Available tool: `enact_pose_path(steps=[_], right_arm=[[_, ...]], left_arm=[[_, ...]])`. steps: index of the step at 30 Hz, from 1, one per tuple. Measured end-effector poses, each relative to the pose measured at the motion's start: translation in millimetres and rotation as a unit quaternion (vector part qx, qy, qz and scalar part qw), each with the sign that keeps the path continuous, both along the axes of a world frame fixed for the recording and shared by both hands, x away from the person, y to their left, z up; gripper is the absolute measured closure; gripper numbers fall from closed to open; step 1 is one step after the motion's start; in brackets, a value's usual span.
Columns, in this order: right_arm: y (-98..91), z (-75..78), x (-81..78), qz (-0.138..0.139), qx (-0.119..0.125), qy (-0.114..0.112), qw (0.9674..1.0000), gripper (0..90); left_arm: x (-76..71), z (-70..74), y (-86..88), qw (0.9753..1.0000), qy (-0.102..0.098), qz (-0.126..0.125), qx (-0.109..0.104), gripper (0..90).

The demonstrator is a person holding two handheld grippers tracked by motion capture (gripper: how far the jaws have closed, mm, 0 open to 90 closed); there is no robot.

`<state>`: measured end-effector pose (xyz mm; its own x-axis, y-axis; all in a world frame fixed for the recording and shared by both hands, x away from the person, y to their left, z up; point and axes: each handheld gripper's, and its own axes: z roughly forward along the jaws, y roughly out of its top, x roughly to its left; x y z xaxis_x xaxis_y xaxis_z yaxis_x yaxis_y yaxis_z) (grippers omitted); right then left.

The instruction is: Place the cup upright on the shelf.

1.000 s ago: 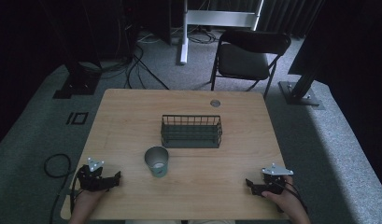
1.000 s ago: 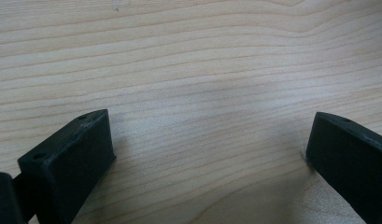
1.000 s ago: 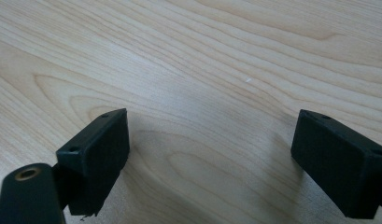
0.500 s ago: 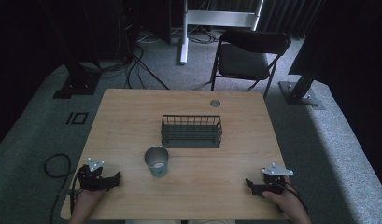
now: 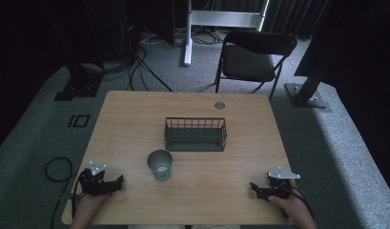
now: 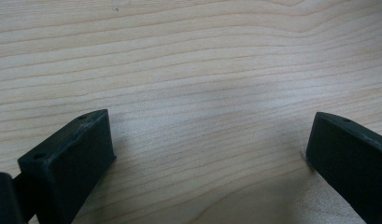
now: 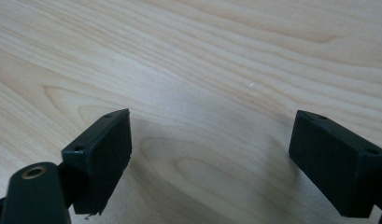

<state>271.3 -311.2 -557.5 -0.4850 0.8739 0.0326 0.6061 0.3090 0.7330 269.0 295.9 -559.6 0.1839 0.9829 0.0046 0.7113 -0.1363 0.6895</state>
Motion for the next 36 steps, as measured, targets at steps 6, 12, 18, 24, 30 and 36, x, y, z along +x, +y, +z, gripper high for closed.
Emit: enact_pose_path(steps=[6, 12, 18, 24, 30, 36], right_arm=[[2.4, 4.2, 1.6, 0.006, 0.002, -0.007, 1.0, 12.8], [10.5, 9.9, 4.3, 0.019, 0.001, -0.017, 0.9997, 12.8], [19.2, 14.3, 7.7, 0.03, 0.012, -0.019, 0.9993, 12.8], [30.0, 18.3, 10.4, 0.045, 0.02, -0.024, 0.9985, 12.8], [41.3, 22.3, 12.8, 0.064, 0.027, -0.028, 0.9972, 12.8], [52.8, 23.3, 16.2, 0.079, 0.03, -0.03, 0.996, 12.8]], left_arm=[[0.0, 0.0, 0.0, 1.0, 0.0, 0.0, 0.0, 1.4], [0.0, 0.0, 0.0, 1.0, 0.0, 0.0, 0.0, 1.4], [0.0, 0.0, 0.0, 1.0, 0.0, 0.0, 0.0, 1.4], [0.0, 0.0, 0.0, 1.0, 0.0, 0.0, 0.0, 1.4], [0.0, 0.0, 0.0, 1.0, 0.0, 0.0, 0.0, 1.4], [0.0, 0.0, 0.0, 1.0, 0.0, 0.0, 0.0, 1.4]])
